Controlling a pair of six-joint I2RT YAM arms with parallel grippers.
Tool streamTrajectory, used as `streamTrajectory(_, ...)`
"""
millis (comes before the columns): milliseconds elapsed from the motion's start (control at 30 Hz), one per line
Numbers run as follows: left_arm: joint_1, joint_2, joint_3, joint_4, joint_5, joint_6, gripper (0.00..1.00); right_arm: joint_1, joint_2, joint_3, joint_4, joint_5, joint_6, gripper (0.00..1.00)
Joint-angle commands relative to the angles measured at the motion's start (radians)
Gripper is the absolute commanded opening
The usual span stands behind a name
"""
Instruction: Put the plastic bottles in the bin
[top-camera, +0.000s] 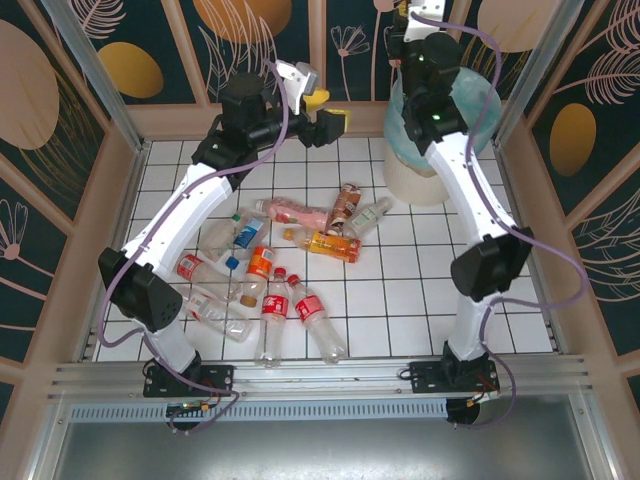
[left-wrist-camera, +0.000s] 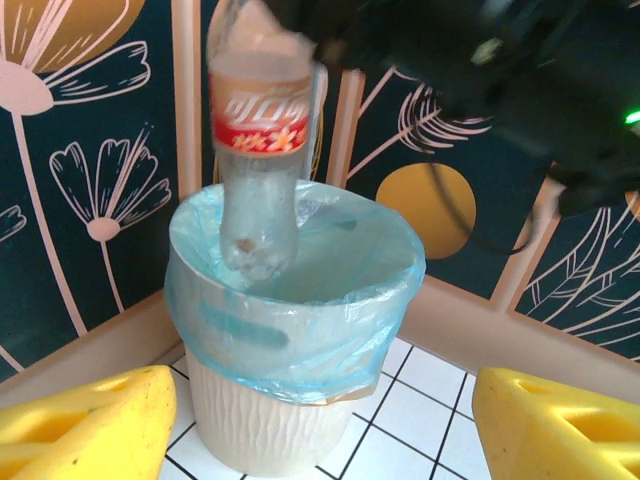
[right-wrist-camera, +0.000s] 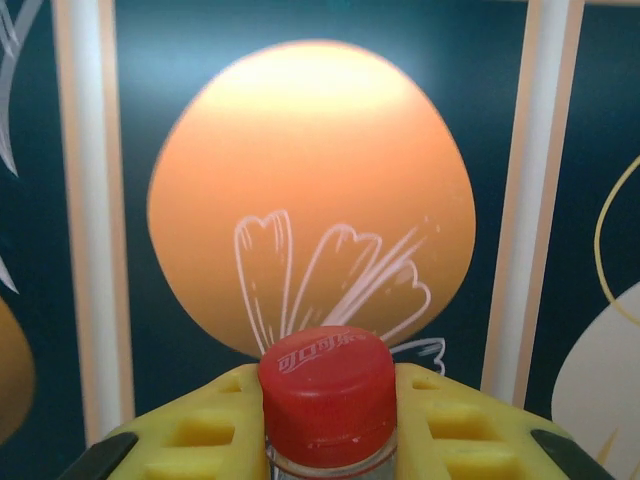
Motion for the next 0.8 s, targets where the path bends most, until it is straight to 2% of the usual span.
streamTrajectory(0, 0.0, -0.028, -0.015, 0.01, 0.004, 0.04, 0.79, -0.028, 0.067, 0.097, 0.01, 0.057, -0.005, 0.0)
streamTrajectory(133, 0.0, -0.062, -0.048, 0.01, -0.003, 0.055, 0.79, -0.05, 0.141, 0.17, -0.101, 0.064, 0.025, 0.0)
streamTrajectory(267, 0.0, -0.07, -0.064, 0.011, -0.008, 0.058, 0.8, -0.07, 0.147, 0.152, -0.139, 0.042, 0.067, 0.0)
streamTrajectory(467, 0.001, -0.074, -0.088, 0.017, -0.011, 0.056, 0.8, -0.119, 0.09, -0.034, -0.141, -0.012, 0.16, 0.01)
streamTrajectory(633, 0.001, -0.08, -0.11, 0.02, -0.016, 0.052, 0.81, -0.17, 0.036, -0.2, -0.127, -0.103, 0.261, 0.11)
streamTrajectory(767, 0.0, -0.083, -0.12, 0.02, -0.026, 0.052, 0.81, -0.189, 0.013, -0.253, -0.119, -0.158, 0.288, 0.22)
